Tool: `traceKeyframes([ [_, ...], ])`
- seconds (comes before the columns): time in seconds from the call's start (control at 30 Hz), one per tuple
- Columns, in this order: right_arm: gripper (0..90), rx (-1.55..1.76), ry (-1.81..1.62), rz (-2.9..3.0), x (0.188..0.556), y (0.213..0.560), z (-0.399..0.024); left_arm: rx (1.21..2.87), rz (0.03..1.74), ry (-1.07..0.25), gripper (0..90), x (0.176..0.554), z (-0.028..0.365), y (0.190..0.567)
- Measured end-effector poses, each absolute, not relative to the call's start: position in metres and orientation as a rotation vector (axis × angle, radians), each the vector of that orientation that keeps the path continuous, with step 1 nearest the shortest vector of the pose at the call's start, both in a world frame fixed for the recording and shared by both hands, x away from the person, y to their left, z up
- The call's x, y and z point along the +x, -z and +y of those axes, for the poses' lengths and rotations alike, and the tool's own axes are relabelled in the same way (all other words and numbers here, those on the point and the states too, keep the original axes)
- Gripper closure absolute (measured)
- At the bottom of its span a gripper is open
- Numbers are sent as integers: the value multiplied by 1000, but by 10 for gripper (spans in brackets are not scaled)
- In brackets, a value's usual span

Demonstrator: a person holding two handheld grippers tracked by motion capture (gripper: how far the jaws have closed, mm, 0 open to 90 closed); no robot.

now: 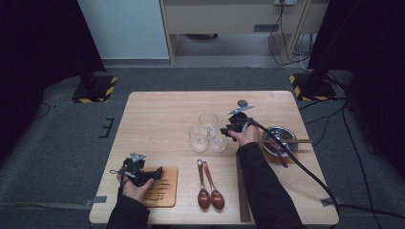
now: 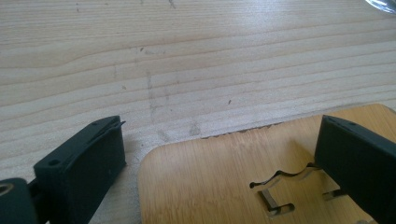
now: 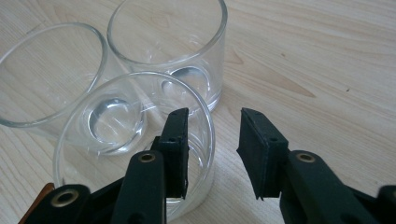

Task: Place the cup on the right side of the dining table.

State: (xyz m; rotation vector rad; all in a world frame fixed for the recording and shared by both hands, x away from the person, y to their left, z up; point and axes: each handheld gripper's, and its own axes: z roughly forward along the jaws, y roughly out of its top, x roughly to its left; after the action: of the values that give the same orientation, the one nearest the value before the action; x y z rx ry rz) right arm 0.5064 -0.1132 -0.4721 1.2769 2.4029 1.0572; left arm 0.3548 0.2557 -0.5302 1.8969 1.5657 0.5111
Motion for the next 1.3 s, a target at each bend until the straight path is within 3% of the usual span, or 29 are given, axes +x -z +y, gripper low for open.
traceKeyframes([
  [0.8, 812, 1293, -942, 2481, 513, 478, -105, 1897, 1565, -511, 9, 355, 256, 530],
  [1.3, 829, 1269, -969, 2471, 508, 472, -112, 1897, 1566, -511, 9, 355, 256, 530],
])
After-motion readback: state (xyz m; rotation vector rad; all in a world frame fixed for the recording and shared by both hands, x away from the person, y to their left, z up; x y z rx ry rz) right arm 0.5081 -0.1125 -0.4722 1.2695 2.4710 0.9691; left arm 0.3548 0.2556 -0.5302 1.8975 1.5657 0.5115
